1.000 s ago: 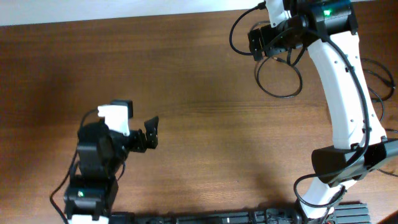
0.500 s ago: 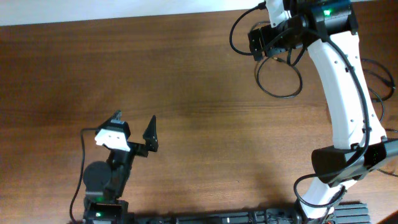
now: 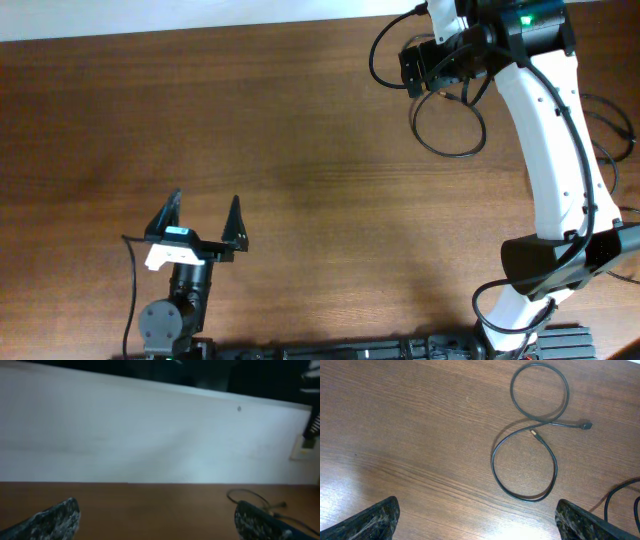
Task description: Untangle cables
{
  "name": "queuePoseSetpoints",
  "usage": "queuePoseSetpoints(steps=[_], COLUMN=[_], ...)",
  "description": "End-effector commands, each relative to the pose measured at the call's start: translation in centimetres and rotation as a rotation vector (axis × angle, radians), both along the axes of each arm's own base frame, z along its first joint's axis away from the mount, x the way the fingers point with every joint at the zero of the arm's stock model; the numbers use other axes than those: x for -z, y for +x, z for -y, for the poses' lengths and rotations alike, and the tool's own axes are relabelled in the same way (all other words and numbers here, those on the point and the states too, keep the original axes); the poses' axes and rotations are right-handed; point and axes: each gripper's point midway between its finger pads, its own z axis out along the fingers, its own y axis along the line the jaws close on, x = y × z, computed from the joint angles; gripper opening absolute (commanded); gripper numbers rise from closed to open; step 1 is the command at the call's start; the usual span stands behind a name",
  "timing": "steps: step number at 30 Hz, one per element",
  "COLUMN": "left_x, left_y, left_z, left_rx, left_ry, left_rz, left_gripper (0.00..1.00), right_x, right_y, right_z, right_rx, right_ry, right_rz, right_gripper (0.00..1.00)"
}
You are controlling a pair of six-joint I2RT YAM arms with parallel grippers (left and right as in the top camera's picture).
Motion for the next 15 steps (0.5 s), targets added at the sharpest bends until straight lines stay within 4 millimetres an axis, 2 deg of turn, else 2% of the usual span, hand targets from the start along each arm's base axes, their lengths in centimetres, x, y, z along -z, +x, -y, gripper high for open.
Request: queuePoseSetpoints(steps=[1, 11, 15], left_x=[0.4, 6.9, 7.2], left_y=[0.0, -0.7, -0.8], left_z=[-2.0, -4.2, -4.4], left_rx=[-0.105, -0.194, -0.200], left_ry=[-0.017, 0.006, 0.007], left_rz=[-0.016, -0.268, -0.283], left_gripper=[0.99, 0.99, 0.99], right_x=[-1.6, -1.6, -1.6], right_y=[-0.2, -0.2, -0.2], right_z=[0.3, 0.3, 0.3], right_rx=[0.002, 0.002, 0.002], right_ry=[-0.005, -0.005, -0.005], right_rz=[0.045, 0.045, 0.045], right_gripper=[0.99, 0.99, 0.99])
